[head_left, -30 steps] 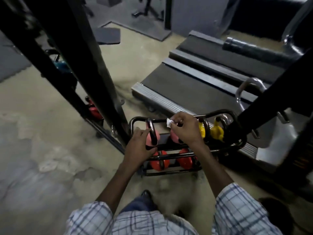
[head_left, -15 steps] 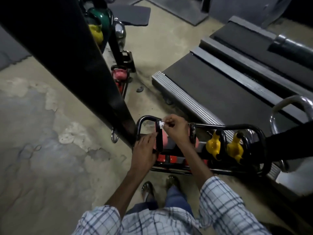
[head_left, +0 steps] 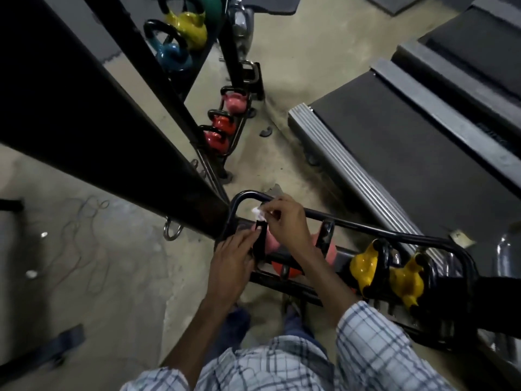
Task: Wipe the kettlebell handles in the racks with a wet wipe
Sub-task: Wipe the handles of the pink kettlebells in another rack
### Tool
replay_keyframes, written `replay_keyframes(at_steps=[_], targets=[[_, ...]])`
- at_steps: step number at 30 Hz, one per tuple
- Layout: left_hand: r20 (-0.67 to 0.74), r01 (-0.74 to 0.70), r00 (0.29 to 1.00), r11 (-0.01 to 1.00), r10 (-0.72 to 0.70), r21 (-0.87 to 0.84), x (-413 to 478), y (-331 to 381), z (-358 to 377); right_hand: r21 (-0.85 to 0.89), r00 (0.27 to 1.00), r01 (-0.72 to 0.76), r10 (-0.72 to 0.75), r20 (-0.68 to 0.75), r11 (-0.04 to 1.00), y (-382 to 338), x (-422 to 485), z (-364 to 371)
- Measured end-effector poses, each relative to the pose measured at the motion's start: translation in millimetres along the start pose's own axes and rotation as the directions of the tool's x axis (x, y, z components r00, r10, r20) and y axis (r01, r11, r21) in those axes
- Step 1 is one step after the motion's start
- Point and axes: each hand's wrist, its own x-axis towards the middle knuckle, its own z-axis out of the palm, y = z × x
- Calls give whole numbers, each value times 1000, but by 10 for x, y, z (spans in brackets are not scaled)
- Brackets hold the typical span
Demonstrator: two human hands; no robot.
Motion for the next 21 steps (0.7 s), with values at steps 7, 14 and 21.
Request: replay_keyframes(at_steps=[7,14,21], targets=[[4,32,999,999,-32,19,-27,17,-38,141,847,-518,483,223,844,275,601,38],[-23,53,998,998,-52,35,-12,6,-17,-64,927,-150,162,338,987,18,389,-107],[-37,60,998,997,-59,41,-26,70,-37,-183,916,-284,323,240,941,90,743,-50]])
